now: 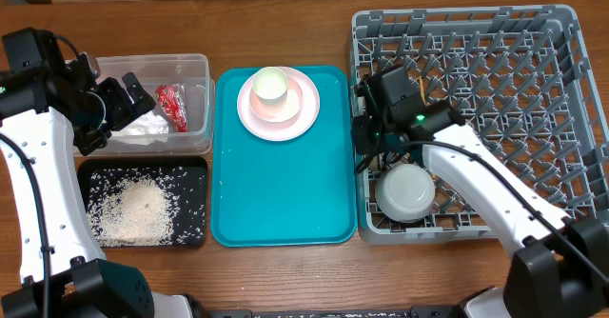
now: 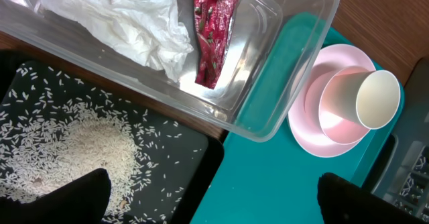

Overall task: Sort waste into correct bins and load items into the dishwasher
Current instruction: 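Tilt the bowl upright in the rack and open the right gripper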

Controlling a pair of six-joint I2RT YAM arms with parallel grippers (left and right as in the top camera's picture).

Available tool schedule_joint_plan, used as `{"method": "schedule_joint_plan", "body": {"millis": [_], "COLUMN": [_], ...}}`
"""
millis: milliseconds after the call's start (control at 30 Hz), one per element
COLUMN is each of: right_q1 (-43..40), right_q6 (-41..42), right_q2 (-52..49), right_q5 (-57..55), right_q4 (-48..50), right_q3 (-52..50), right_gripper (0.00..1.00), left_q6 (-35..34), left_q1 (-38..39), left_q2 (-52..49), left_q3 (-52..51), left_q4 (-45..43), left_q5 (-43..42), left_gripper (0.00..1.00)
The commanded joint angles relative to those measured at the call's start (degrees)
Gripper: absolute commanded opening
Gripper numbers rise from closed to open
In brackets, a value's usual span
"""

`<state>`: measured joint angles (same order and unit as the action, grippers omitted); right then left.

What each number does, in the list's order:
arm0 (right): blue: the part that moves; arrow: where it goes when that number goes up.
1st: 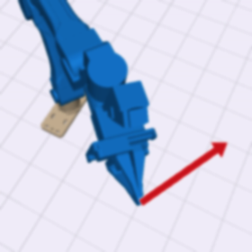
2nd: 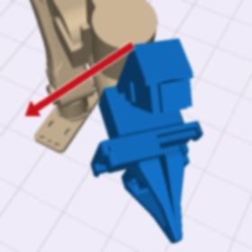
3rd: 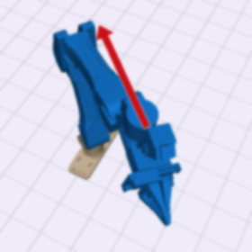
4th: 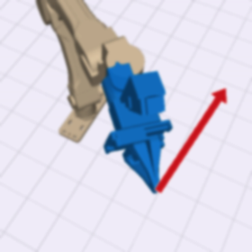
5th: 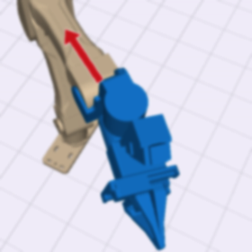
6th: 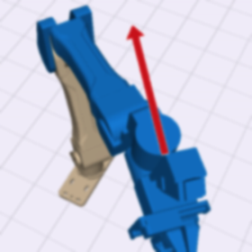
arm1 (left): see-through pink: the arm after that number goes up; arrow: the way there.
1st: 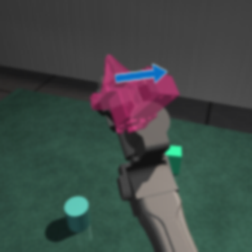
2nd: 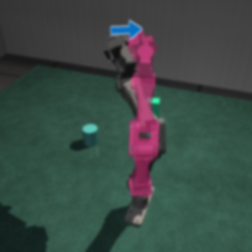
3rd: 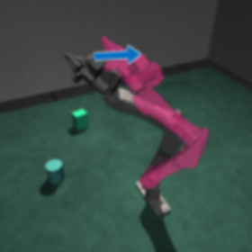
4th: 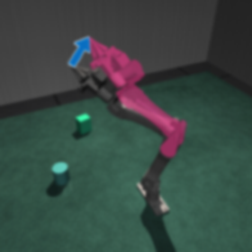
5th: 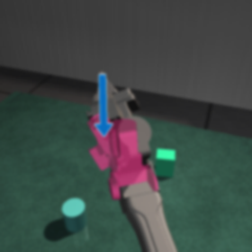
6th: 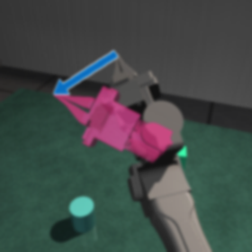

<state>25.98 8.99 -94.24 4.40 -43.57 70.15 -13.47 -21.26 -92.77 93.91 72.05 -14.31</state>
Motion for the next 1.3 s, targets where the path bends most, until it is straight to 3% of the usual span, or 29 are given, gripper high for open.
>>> {"method": "schedule_joint_plan", "body": {"millis": [0,300,667,867,1267], "right_q1": [0.33,0.33,0.33,0.33,0.33], "right_q6": [0.02,0.04,1.20,1.33,1.33], "right_q2": [-0.46,-0.46,-0.63,-0.72,-0.72], "right_q5": [-0.50,-0.48,-0.46,-0.48,-0.48], "right_q4": [0.42,-2.82,-3.21,-3.58,-6.10], "right_q3": [-0.61,-0.76,-1.03,-1.66,-1.64], "right_gripper": [0.35,0.20,0.27,0.15,0.12], "left_q6": [0.63,0.63,0.63,0.63,0.63], "left_q1": [0.26,0.28,0.31,0.33,0.28], "left_q2": [0.94,0.94,0.94,0.94,0.94], "left_q3": [0.79,0.79,0.79,0.79,0.79], "left_q4": [-0.11,-0.11,-0.11,-0.11,-0.11], "left_q5": [0.15,0.15,0.15,0.15,0.15], "left_gripper": [1.00,1.00,1.00,1.00,1.00]}}
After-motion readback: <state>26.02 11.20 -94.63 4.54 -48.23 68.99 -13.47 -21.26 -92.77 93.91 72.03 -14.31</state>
